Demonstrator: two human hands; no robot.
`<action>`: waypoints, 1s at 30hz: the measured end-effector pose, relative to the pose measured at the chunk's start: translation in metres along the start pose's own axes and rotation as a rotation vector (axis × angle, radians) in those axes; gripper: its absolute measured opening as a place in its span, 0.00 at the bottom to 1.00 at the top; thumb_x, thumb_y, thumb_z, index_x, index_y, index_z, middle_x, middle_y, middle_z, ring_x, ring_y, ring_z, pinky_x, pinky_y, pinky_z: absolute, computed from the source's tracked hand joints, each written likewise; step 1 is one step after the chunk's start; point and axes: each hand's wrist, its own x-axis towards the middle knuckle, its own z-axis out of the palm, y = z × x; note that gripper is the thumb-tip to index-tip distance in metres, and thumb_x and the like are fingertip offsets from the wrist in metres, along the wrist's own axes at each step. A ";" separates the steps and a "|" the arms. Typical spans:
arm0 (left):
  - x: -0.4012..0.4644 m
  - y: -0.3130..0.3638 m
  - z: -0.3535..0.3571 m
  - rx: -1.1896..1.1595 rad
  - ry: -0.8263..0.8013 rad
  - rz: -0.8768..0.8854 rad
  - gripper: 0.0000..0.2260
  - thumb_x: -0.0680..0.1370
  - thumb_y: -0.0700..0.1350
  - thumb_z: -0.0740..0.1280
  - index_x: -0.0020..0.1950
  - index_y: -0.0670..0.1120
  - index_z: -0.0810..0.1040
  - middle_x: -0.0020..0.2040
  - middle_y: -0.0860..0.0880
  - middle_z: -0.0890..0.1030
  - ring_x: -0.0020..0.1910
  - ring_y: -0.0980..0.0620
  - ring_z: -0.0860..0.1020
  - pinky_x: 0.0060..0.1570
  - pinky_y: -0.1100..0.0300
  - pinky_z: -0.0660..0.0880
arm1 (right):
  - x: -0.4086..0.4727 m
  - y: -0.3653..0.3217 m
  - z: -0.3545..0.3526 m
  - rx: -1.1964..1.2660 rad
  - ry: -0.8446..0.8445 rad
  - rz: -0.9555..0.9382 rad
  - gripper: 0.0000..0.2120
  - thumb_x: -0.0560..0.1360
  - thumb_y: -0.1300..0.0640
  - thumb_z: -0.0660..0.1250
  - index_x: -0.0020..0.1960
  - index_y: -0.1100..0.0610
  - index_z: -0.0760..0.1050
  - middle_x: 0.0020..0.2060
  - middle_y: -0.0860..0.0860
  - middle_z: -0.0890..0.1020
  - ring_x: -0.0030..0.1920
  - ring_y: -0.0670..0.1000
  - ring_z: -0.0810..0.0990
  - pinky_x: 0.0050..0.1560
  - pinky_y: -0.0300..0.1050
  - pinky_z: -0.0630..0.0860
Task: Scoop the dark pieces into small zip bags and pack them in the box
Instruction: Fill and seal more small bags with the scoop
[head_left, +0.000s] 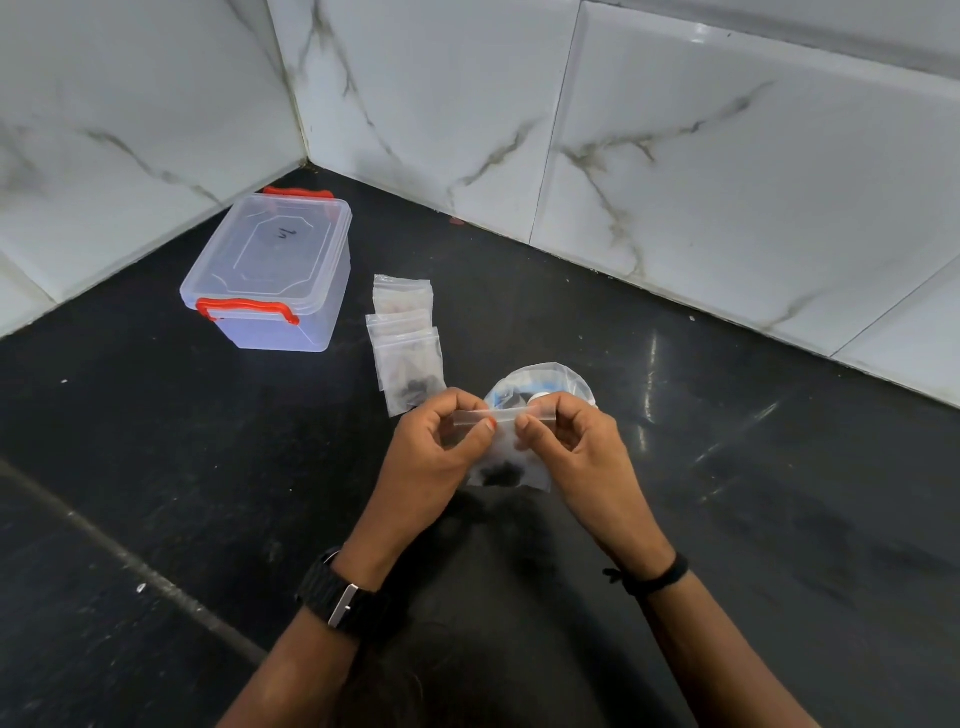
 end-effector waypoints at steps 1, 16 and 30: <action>0.001 0.000 0.000 0.013 0.005 0.002 0.05 0.77 0.41 0.66 0.45 0.51 0.75 0.44 0.55 0.79 0.46 0.67 0.79 0.41 0.73 0.75 | 0.000 -0.001 0.001 0.012 0.001 0.007 0.02 0.77 0.59 0.65 0.47 0.56 0.76 0.46 0.52 0.82 0.48 0.49 0.82 0.49 0.41 0.80; -0.002 0.004 0.006 0.028 0.024 -0.017 0.04 0.77 0.42 0.67 0.45 0.51 0.76 0.42 0.54 0.80 0.43 0.60 0.81 0.38 0.71 0.76 | 0.002 0.001 0.008 -0.045 -0.016 -0.008 0.03 0.76 0.55 0.65 0.46 0.53 0.76 0.42 0.49 0.82 0.44 0.45 0.82 0.44 0.34 0.78; 0.001 0.001 0.001 0.061 -0.003 -0.037 0.03 0.77 0.43 0.67 0.46 0.51 0.78 0.44 0.56 0.81 0.46 0.63 0.81 0.42 0.71 0.76 | 0.010 0.004 0.012 -0.106 0.035 -0.008 0.04 0.75 0.60 0.66 0.44 0.60 0.77 0.39 0.54 0.82 0.40 0.51 0.81 0.41 0.42 0.79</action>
